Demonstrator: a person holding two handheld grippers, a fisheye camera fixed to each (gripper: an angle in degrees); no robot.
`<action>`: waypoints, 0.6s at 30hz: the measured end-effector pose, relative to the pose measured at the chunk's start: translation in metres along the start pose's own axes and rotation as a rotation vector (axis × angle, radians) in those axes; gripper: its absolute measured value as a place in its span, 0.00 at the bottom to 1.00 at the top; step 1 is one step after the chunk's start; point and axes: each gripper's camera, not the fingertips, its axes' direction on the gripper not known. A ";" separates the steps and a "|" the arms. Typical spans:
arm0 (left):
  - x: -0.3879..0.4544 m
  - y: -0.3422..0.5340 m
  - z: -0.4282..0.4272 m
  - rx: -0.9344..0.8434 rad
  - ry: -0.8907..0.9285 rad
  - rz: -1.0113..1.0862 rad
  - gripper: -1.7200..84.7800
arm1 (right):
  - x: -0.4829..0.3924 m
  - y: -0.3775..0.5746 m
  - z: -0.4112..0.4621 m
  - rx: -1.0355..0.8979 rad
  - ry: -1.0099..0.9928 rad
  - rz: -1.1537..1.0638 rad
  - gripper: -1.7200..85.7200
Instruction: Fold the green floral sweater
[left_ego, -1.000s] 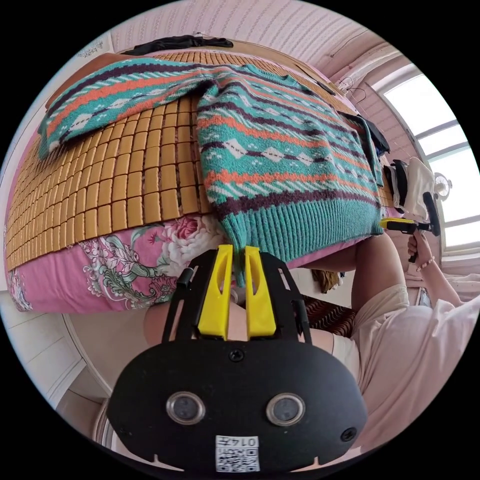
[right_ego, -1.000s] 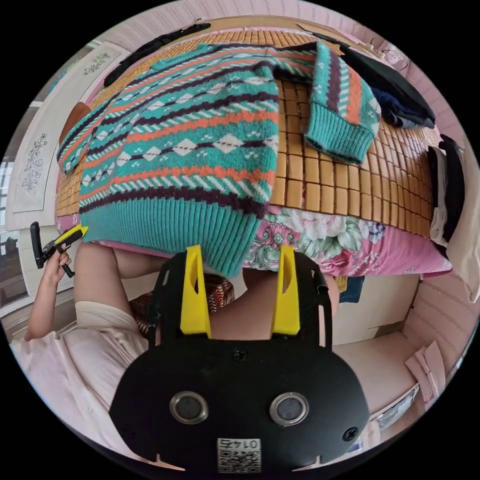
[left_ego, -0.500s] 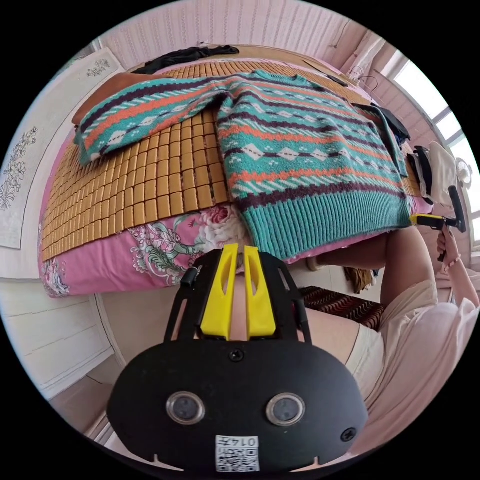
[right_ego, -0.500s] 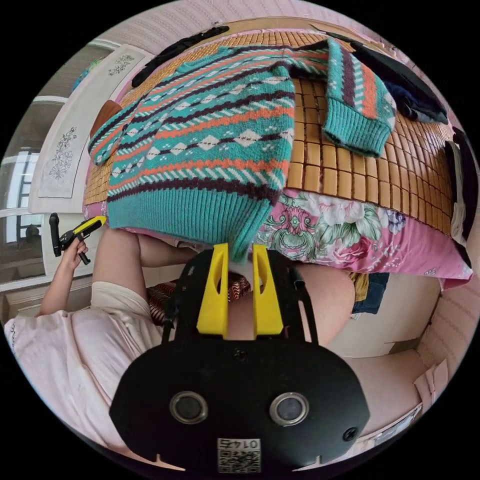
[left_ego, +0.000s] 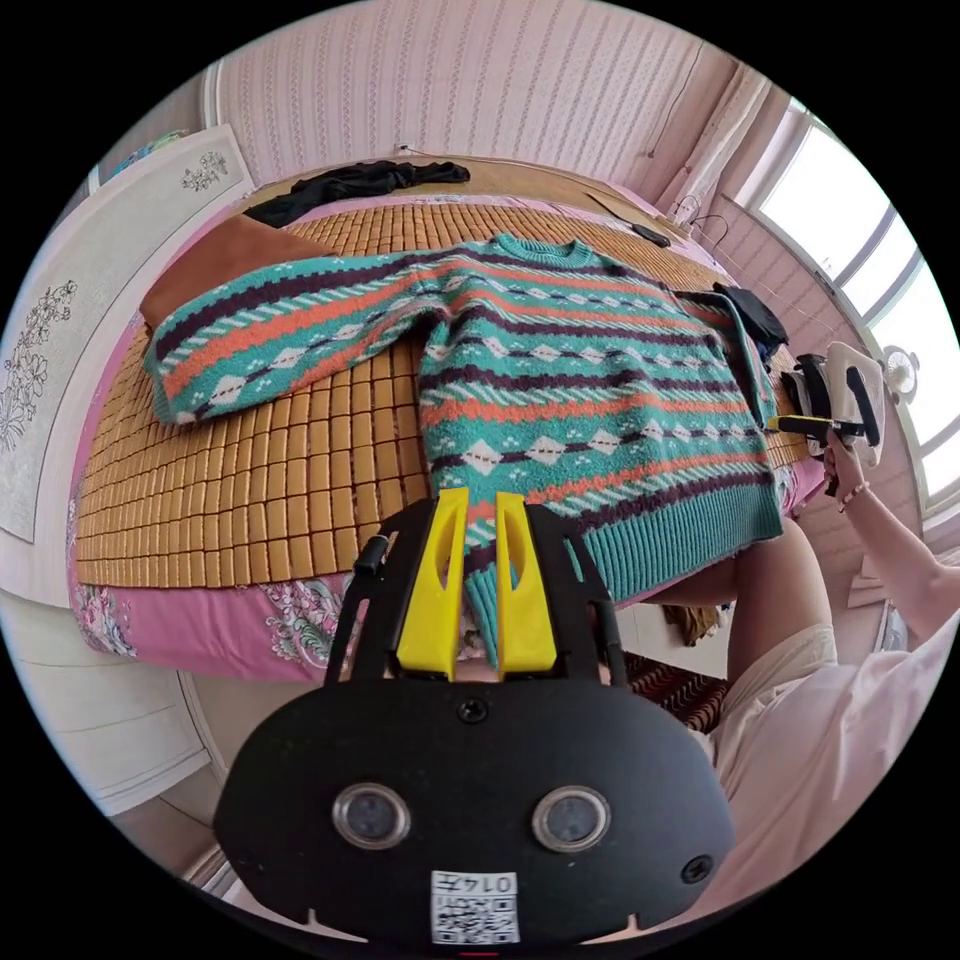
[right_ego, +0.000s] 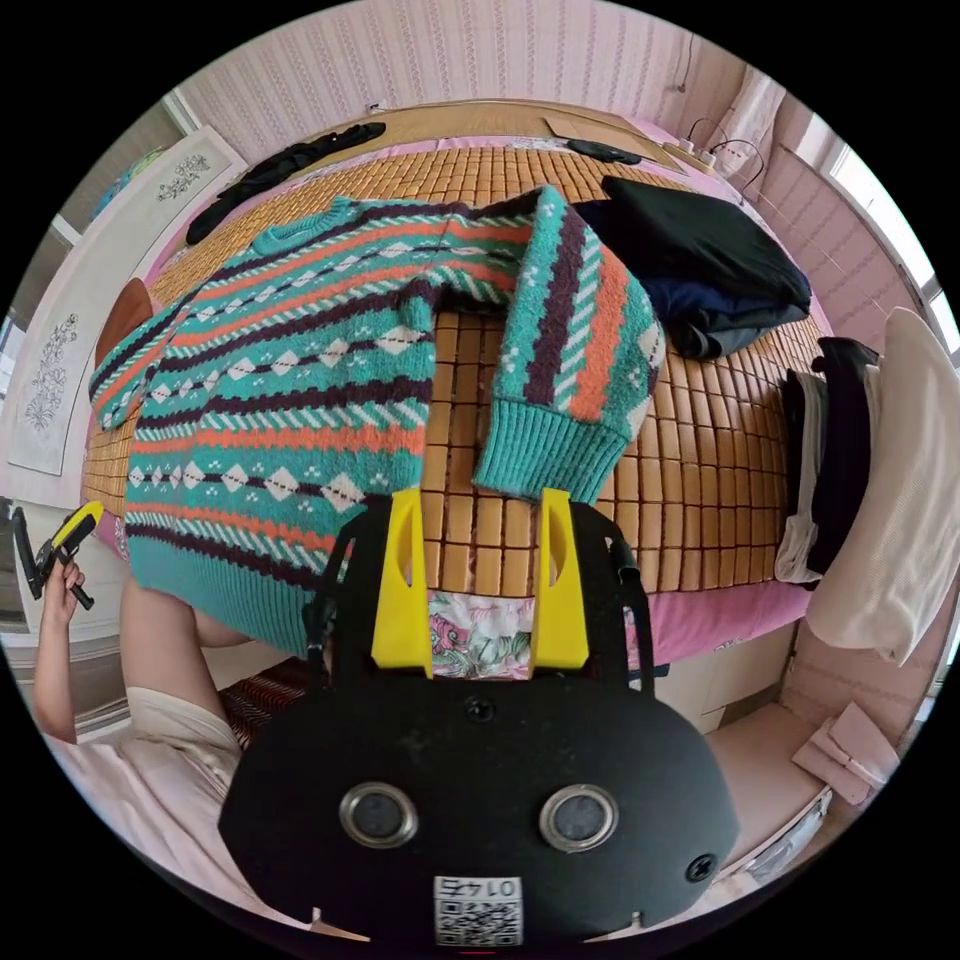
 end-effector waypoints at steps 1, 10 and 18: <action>0.008 -0.006 0.007 -0.006 0.015 0.020 0.08 | 0.000 -0.005 0.013 -0.032 0.011 0.003 0.19; 0.050 0.001 0.075 -0.104 -0.083 0.218 0.08 | 0.025 0.005 0.010 -0.029 0.014 0.033 0.07; 0.031 0.009 0.079 -0.084 -0.021 0.147 0.08 | 0.143 -0.027 -0.160 0.382 0.081 0.270 0.07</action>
